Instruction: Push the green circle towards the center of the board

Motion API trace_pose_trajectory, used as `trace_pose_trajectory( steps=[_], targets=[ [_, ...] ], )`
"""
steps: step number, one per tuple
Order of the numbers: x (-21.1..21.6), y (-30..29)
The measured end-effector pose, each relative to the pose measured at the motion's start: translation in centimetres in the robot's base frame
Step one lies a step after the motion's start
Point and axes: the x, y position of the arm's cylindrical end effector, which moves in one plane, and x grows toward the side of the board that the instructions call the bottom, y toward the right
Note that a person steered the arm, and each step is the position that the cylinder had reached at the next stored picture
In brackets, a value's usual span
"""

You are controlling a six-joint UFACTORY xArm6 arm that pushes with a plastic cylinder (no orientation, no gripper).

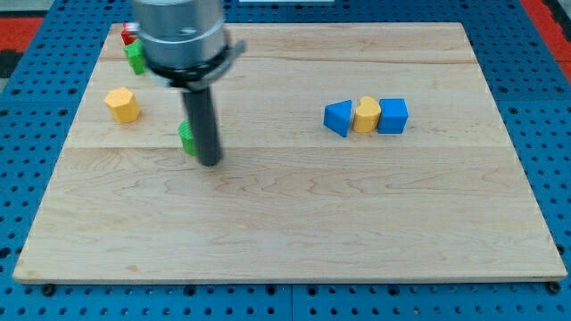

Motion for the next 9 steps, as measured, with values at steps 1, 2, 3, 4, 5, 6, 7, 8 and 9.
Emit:
trace_pose_trajectory(
  steps=[1, 2, 3, 4, 5, 6, 7, 8, 9],
  targets=[
    [-1.1, 0.3],
    [-3.0, 4.5],
    [-6.9, 1.7],
    [-3.2, 1.6],
    [-1.5, -1.1],
    [-0.7, -9.3],
    [-4.8, -5.0],
    [-5.4, -0.6],
    [0.2, -1.8]
  ],
)
